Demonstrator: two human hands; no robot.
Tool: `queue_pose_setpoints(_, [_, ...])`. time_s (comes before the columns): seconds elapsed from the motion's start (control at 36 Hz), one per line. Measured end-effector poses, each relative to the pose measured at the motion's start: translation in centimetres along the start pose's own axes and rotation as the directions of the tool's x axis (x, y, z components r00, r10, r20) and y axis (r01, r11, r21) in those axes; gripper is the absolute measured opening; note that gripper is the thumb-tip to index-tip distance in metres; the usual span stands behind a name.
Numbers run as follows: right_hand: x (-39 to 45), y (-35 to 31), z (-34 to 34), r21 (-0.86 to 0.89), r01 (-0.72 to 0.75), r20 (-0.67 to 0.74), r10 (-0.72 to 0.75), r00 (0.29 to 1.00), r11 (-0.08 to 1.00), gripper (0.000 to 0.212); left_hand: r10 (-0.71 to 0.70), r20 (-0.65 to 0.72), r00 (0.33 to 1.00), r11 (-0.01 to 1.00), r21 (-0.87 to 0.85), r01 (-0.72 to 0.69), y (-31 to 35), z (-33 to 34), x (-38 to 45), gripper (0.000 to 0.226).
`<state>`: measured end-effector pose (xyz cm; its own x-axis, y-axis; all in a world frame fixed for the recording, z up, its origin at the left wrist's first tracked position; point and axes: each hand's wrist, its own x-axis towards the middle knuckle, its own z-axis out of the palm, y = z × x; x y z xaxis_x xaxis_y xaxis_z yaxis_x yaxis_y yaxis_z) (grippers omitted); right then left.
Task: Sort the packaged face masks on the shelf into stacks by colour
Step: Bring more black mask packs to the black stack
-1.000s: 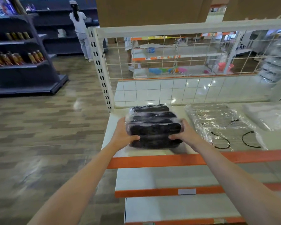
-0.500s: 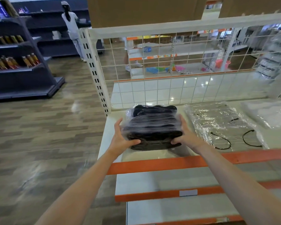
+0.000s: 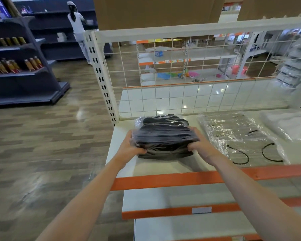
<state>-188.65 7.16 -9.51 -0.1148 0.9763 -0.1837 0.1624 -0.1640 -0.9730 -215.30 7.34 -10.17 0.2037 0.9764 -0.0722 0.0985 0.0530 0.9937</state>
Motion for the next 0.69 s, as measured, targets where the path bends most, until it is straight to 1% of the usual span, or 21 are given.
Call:
queue_pose_setpoints(0.08, [-0.1, 0.2, -0.5, -0.010, 0.038, 0.033, -0.037, 0.999, 0.999, 0.082, 0.007, 0.014, 1.000, 1.000, -0.016, -0.007, 0.3, 0.0, 0.0, 0.082])
queue_pose_setpoints(0.17, [-0.2, 0.6, -0.5, 0.012, 0.041, 0.017, -0.041, 0.999, 0.999, 0.084, -0.016, 0.035, 0.999, 0.999, -0.032, 0.018, 0.0, -0.1, -0.2, 0.103])
queue_pose_setpoints(0.19, [-0.2, 0.6, -0.4, 0.019, 0.039, 0.001, -0.039, 0.999, 0.999, 0.087, -0.012, 0.037, 0.999, 0.999, -0.052, 0.014, 0.0, -0.1, -0.3, 0.112])
queue_pose_setpoints(0.25, [-0.1, 0.6, 0.0, 0.034, 0.036, -0.023, -0.036, 0.999, 0.999, 0.094, -0.029, 0.020, 0.999, 0.995, -0.099, 0.031, 0.0, 0.1, -0.1, 0.135])
queue_pose_setpoints(0.28, [-0.1, 0.6, 0.3, 0.044, 0.036, -0.019, -0.035, 0.999, 0.998, 0.099, -0.046, 0.016, 0.999, 0.991, -0.124, 0.048, 0.1, 0.3, 0.0, 0.143])
queue_pose_setpoints(0.31, [-0.1, 0.5, 0.6, 0.057, 0.038, -0.005, -0.038, 0.999, 0.998, 0.103, -0.054, 0.018, 0.998, 0.986, -0.156, 0.056, 0.3, 0.7, 0.0, 0.146])
queue_pose_setpoints(0.33, [-0.1, 0.4, 0.9, 0.062, 0.042, 0.003, -0.042, 0.999, 0.997, 0.104, -0.055, 0.024, 0.998, 0.982, -0.182, 0.059, 0.3, 1.0, 0.1, 0.144])
queue_pose_setpoints(0.39, [-0.2, 0.2, 1.1, 0.079, 0.060, 0.002, -0.060, 0.998, 0.995, 0.100, -0.034, 0.010, 0.999, 0.976, -0.213, 0.035, 0.5, 1.5, 0.2, 0.129])
queue_pose_setpoints(0.42, [-0.2, 0.3, 1.0, 0.083, 0.067, -0.007, -0.067, 0.998, 0.994, 0.098, -0.016, -0.015, 1.000, 0.974, -0.227, 0.012, 0.5, 1.5, 0.2, 0.121])
queue_pose_setpoints(0.53, [-0.2, 0.8, 0.1, 0.076, 0.066, -0.066, -0.061, 0.996, 0.995, 0.094, -0.039, -0.176, 0.984, 0.963, -0.268, -0.010, -0.5, 0.6, 0.4, 0.111])
queue_pose_setpoints(0.58, [-0.2, 1.1, -0.1, 0.081, 0.059, -0.065, -0.054, 0.996, 0.995, 0.091, -0.074, -0.191, 0.979, 0.960, -0.278, 0.018, -0.7, 0.5, 0.5, 0.101])
queue_pose_setpoints(0.69, [-0.3, 1.0, 0.5, 0.093, 0.055, -0.034, -0.053, 0.998, 0.994, 0.082, -0.088, -0.191, 0.978, 0.958, -0.286, 0.031, 0.7, 2.1, 0.1, 0.073])
